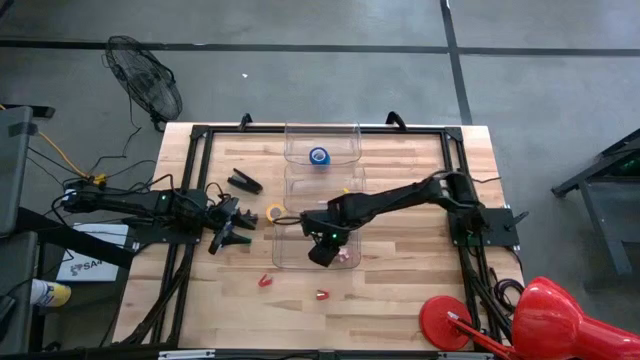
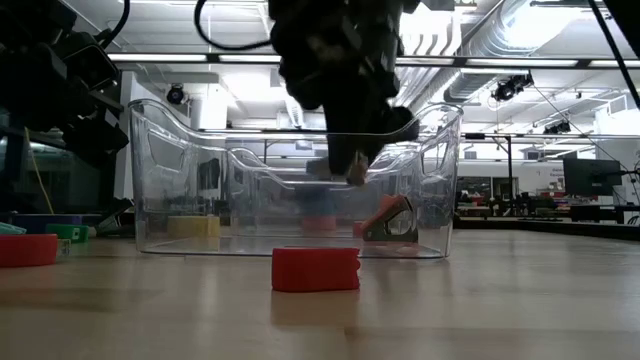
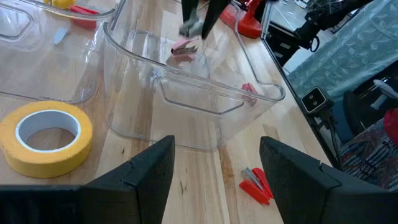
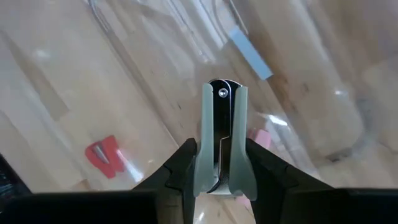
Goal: Pick and place Stapler, Stapler remover, tape
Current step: Put the gray staple remover into the bottom transparent bin
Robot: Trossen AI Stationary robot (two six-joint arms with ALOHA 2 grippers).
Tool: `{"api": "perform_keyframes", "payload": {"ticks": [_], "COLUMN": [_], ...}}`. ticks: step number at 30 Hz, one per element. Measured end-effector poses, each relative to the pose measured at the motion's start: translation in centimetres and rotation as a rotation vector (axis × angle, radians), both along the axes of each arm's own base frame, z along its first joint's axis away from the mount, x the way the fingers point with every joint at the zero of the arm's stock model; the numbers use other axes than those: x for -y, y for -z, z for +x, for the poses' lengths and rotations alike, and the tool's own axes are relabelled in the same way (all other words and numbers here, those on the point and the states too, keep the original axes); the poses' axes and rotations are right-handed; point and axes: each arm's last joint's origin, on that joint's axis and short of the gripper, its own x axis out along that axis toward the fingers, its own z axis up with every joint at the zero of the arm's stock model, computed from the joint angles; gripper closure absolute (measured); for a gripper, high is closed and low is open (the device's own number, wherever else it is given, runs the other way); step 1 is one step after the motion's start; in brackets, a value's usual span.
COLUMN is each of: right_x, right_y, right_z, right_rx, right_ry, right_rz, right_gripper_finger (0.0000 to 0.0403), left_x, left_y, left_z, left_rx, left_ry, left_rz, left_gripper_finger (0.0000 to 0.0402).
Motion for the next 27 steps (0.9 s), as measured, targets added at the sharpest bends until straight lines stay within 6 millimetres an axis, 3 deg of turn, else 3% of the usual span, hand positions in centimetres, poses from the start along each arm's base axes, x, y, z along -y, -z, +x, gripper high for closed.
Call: {"api": "perform_keyframes", "payload": {"ticks": [7,19,27], "right_x": [0.0,0.0,0.0], "right_y": [1.4,1.5,1.3], "right_z": [0.4,0.4,0.4], "right_rx": [-0.032,-0.02,-0.016], "right_ry": [0.003,-0.005,-0.006], "right_rz": [-0.008,-0.054,-0.047], "right_gripper_finger": [0.0301,0.0211,0.0193], "left_x": [0.0,0.0,0.0], "left_y": [0.0,0.0,0.0], "left_z": [0.0,0.0,0.0], "left_rx": [0.0,0.0,0.0], "left_ry": [0.0,0.0,0.0], "left_rz": [0.0,0.0,0.0], "left_gripper_finger": [0.017,0.017,0.017]}}
